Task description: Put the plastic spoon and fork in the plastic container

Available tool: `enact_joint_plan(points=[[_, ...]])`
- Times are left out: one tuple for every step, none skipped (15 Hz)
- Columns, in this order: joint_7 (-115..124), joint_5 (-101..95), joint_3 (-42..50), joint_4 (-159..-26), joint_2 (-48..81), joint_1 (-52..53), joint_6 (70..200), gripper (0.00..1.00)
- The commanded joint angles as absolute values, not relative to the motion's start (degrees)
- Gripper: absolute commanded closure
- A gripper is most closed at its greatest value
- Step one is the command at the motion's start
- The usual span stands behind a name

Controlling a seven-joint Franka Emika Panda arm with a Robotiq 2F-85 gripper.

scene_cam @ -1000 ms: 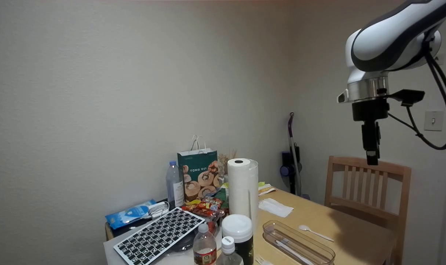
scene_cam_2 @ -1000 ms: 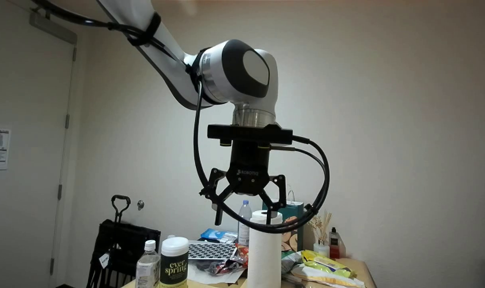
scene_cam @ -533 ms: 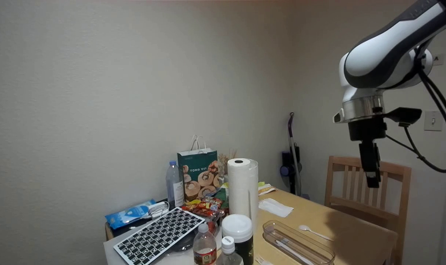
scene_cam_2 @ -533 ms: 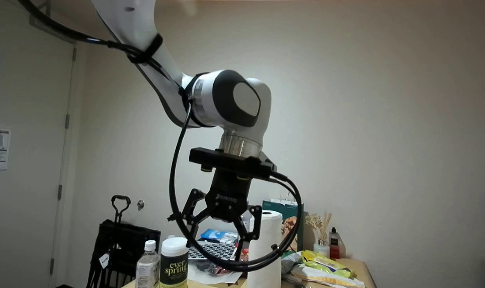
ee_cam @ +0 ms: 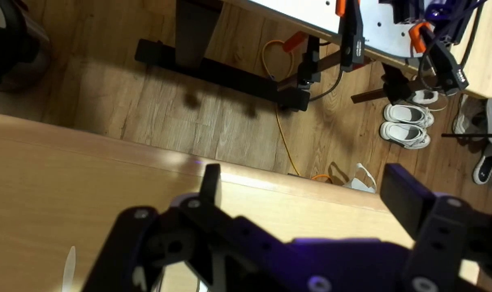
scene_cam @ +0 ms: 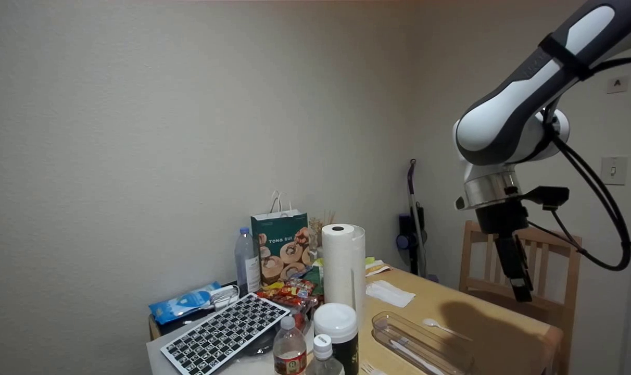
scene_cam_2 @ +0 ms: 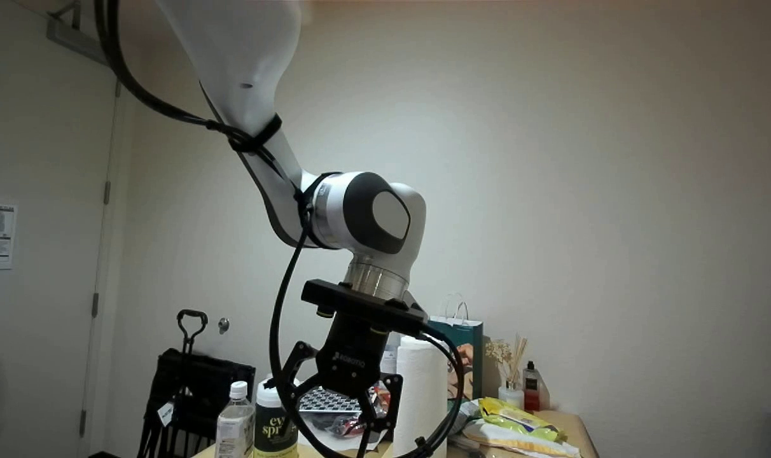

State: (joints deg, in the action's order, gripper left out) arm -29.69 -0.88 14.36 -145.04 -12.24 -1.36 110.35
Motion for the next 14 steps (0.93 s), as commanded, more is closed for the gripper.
enact_joint_plan(points=[[-29.94, -0.54, 12.84, -144.72, -11.87, -2.86, 110.25, 0.0], [-29.96, -0.61, 12.85, -144.7, -11.44, -2.87, 110.83, 0.0], [-30.7, -0.32, 13.06, -144.66, -10.41, -2.97, 111.67, 0.0], [-29.93, -0.84, 13.06, -144.76, -9.15, -3.3, 113.02, 0.0], [-26.78, -4.13, 12.48, -145.83, -8.08, -4.01, 117.28, 0.0], [-25.2, -6.85, 12.19, -146.21, -6.81, -4.61, 120.1, 0.0], [-23.25, -10.61, 11.99, -146.97, -5.23, -5.32, 124.16, 0.0], [-21.43, -13.87, 11.93, -147.3, -3.66, -5.97, 127.37, 0.0], [-20.15, -16.51, 12.07, -147.48, -1.78, -6.59, 130.35, 0.0], [-18.81, -18.73, 12.15, -147.43, 0.02, -7.11, 132.7, 0.0], [-18.32, -20.59, 12.31, -147.2, 2.03, -7.57, 134.8, 0.0], [-18.46, -21.38, 12.44, -146.71, 3.72, -7.91, 135.33, 0.0], [-19.46, -21.33, 12.57, -146.62, 4.36, -8.31, 134.87, 0.0], [-19.77, -19.47, 11.96, -147.12, 2.21, -8.04, 133.45, 0.0]])
